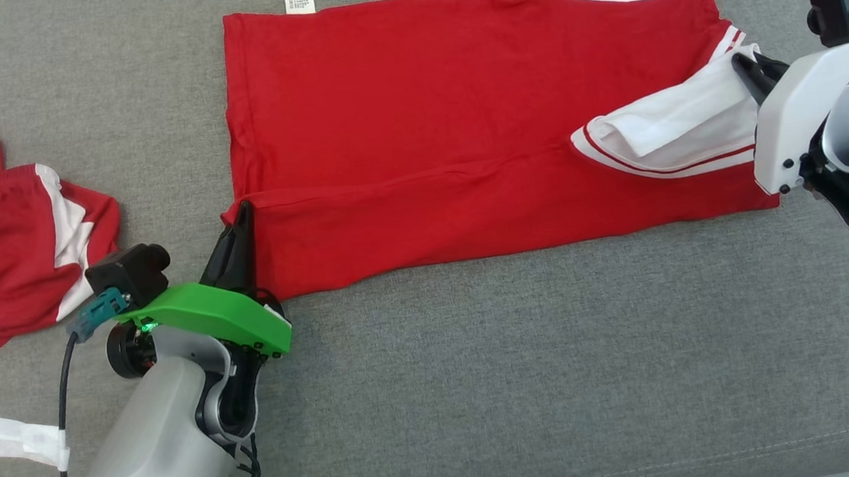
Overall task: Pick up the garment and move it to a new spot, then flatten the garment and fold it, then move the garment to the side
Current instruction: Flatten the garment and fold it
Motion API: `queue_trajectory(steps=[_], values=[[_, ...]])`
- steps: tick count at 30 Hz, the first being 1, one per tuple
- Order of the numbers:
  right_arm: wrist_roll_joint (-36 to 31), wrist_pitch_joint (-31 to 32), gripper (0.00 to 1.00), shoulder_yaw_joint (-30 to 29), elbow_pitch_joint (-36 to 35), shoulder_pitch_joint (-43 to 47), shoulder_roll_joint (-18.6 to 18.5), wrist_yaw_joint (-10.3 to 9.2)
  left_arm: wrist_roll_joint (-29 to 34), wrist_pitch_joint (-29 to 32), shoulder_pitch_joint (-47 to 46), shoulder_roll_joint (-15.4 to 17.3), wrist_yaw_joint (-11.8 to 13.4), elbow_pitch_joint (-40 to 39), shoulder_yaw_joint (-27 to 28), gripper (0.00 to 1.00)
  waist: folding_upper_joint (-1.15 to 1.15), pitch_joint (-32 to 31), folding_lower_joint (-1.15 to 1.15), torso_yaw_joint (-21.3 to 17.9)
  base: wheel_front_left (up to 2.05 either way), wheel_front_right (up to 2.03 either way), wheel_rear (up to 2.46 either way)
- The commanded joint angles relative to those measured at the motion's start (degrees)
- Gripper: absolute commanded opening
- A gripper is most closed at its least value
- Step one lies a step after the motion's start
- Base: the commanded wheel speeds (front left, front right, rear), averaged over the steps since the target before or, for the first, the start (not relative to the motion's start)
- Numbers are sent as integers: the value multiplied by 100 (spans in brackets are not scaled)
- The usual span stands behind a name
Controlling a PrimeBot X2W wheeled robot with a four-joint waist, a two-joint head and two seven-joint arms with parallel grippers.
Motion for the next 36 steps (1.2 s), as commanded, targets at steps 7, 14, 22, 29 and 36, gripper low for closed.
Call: queue_trajectory(steps=[7,14,22,29,36], values=[[77,-499,100,10,235,-149,181,1,129,-43,-153,-118,-74,265,85,100,0,-64,0,-36,0,0,0],[186,-483,100,-293,82,170,329,1,574,-36,204,-1,127,108,439,100,0,-286,0,-90,0,0,0],[-499,237,100,-1227,-240,947,712,2,1533,-38,915,227,515,-453,449,100,0,-421,0,-194,0,0,0],[-1064,292,100,-1434,49,1241,1080,2,1815,-32,1030,96,744,-321,285,100,0,-347,0,-210,0,0,0],[-1251,153,100,-1571,664,974,1360,0,1952,37,636,-25,719,56,126,100,0,-132,0,-161,0,0,0]])
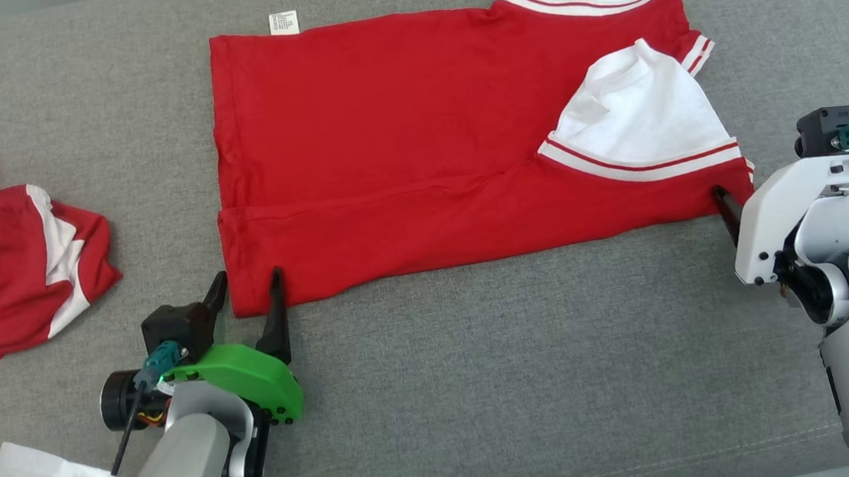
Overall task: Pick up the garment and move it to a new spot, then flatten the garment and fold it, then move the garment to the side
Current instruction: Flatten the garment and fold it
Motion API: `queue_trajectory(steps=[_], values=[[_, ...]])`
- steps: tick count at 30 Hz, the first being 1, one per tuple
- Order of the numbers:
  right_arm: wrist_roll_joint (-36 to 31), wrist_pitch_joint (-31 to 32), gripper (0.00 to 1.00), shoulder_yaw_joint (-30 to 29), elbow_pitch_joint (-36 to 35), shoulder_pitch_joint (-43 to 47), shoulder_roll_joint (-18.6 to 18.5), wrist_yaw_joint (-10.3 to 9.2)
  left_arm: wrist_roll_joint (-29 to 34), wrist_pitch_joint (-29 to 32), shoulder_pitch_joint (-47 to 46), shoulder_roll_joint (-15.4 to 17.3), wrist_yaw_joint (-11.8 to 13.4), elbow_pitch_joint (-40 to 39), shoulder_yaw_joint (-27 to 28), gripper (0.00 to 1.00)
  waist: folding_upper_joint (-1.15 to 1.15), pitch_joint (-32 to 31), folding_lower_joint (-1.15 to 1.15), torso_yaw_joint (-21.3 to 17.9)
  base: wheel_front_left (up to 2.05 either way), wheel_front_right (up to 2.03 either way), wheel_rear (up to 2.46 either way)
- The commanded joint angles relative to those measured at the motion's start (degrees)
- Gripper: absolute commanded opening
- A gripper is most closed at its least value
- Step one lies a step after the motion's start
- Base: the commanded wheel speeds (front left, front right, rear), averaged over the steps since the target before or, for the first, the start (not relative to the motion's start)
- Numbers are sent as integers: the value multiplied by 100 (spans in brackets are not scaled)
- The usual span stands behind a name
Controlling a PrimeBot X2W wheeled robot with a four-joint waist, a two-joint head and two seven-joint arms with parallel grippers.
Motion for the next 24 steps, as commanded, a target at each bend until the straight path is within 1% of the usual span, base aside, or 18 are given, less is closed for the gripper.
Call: queue_trajectory(steps=[1,5,9,10,11,14,18,24], values=[[-24,-80,100,-34,100,-117,42,-1,52,4,-165,10,12,81,16,100,0,114,0,22,0,0,0],[-28,-241,100,-120,378,-278,157,0,24,22,-389,-49,80,347,54,100,0,242,0,55,0,0,0],[119,-267,100,-98,696,-360,290,1,-76,185,-477,-151,-48,629,10,100,0,300,0,70,0,0,0],[162,-232,80,-70,777,-360,314,1,-122,254,-478,-191,-83,716,-7,56,0,304,0,75,0,0,0],[231,-286,0,-40,842,-374,359,2,-214,382,-433,-237,-132,852,-14,0,0,302,0,83,0,0,0],[324,-379,0,-9,866,-316,347,1,-324,459,-353,-304,-182,1016,5,0,0,245,0,92,0,0,0],[435,-495,0,-67,657,-128,307,1,-441,417,-165,-292,-229,1095,70,0,0,78,0,100,0,0,0],[574,-404,0,-245,-131,421,294,0,-614,342,123,-250,-226,944,158,0,0,-247,0,126,0,0,0]])
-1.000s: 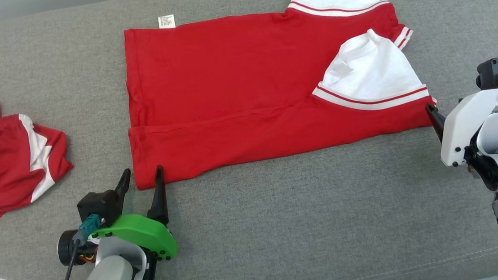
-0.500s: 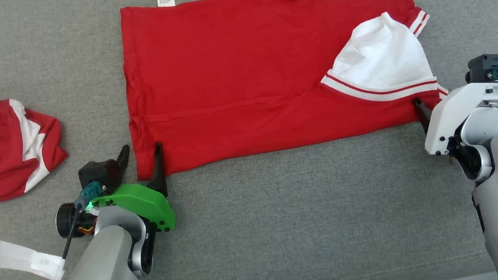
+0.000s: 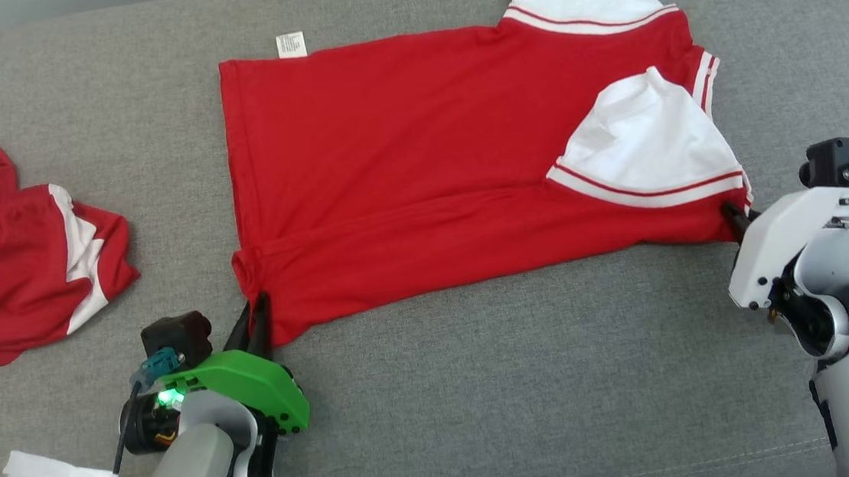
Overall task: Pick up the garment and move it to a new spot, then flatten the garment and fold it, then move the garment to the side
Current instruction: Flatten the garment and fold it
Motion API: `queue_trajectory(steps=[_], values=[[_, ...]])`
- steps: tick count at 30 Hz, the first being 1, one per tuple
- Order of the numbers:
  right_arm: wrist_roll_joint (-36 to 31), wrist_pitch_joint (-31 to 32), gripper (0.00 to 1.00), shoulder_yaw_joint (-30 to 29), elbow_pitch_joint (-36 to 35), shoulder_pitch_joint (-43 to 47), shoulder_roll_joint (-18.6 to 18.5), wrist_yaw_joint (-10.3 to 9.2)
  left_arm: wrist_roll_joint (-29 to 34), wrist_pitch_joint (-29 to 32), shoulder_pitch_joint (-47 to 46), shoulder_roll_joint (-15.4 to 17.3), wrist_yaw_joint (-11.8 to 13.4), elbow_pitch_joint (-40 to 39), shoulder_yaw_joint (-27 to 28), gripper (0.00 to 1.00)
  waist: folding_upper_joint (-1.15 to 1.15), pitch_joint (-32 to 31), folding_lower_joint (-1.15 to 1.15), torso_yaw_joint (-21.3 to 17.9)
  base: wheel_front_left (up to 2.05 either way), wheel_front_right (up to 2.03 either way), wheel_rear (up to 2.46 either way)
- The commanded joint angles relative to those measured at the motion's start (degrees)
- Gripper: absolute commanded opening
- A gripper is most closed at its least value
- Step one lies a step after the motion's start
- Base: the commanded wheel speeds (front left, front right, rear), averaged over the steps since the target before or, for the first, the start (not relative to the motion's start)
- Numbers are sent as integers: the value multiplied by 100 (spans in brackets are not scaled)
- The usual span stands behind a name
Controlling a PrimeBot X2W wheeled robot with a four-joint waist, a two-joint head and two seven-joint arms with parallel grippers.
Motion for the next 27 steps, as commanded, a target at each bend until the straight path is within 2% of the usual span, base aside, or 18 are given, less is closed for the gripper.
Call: queue_trajectory(steps=[1,9,13,14,15,23,27], values=[[43,75,0,-86,-196,266,7,0,-80,68,315,74,27,58,-11,0,0,-200,0,31,0,0,0],[145,536,0,-583,-1534,1475,254,-4,-125,188,924,314,216,-519,-35,0,0,-578,0,43,0,0,0],[172,680,0,-620,-1820,1851,346,-5,-144,285,1216,439,353,-846,-26,0,0,-627,0,-1,0,0,0],[162,669,35,-597,-1831,1915,361,-5,-154,302,1280,460,377,-911,-30,35,0,-627,0,-12,0,0,0],[194,656,100,-586,-1805,1938,368,-5,-187,333,1331,454,371,-954,-27,100,0,-626,0,-19,0,0,0],[9,412,100,-382,-1623,1604,377,1,-216,391,1467,534,483,-1323,-5,100,0,-614,0,-58,0,0,0],[-7,613,100,-217,-1714,1117,85,1,-149,464,1240,682,552,-1666,48,100,0,-569,0,-58,0,0,0]])
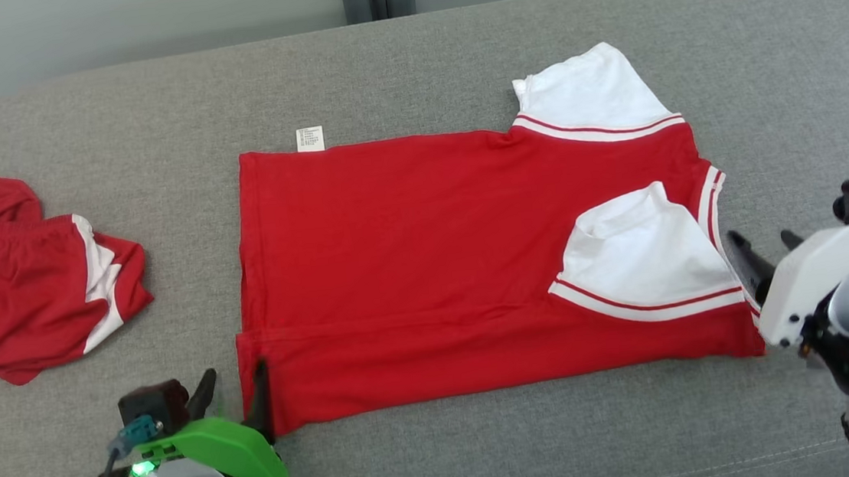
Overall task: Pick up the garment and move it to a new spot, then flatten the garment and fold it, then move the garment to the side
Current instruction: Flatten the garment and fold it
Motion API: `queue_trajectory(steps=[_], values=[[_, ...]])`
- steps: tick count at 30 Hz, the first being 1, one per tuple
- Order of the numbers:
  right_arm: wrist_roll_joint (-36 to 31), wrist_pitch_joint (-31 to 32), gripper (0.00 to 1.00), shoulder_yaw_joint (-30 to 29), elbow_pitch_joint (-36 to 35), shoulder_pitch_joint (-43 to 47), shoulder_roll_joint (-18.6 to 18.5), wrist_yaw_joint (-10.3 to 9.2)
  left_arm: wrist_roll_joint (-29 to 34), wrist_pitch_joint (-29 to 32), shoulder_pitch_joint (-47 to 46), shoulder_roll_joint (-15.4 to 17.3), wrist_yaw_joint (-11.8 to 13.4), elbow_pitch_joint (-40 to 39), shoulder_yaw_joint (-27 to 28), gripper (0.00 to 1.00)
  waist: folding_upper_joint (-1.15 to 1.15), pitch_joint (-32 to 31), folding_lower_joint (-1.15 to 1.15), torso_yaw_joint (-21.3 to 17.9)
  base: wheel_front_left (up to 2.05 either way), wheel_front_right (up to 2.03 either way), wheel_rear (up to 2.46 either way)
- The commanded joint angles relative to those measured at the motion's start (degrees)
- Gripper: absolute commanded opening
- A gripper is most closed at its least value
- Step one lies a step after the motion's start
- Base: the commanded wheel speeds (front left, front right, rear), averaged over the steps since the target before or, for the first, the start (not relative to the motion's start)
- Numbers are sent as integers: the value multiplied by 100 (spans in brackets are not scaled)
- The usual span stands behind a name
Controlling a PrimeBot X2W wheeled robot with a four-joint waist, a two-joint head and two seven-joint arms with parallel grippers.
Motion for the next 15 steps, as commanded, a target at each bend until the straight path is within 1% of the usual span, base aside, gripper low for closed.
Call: queue_trajectory(steps=[1,4,6,10,15], values=[[12,84,100,53,-46,-284,-151,2,66,91,-220,97,48,-123,37,100,0,46,0,18,0,0,0],[72,294,100,150,-11,-813,-461,2,7,477,-546,216,90,-285,60,100,0,188,0,56,0,0,0],[112,428,100,239,92,-1204,-649,2,-11,832,-921,261,45,-334,24,100,0,337,0,107,0,0,0],[351,742,100,598,355,-2042,-951,3,-47,1474,-1841,216,-72,-125,-49,100,0,711,0,200,0,0,0],[445,934,100,1122,824,-3024,-1258,3,-31,1979,-2929,65,-230,379,-142,100,0,1185,0,186,0,0,0]])
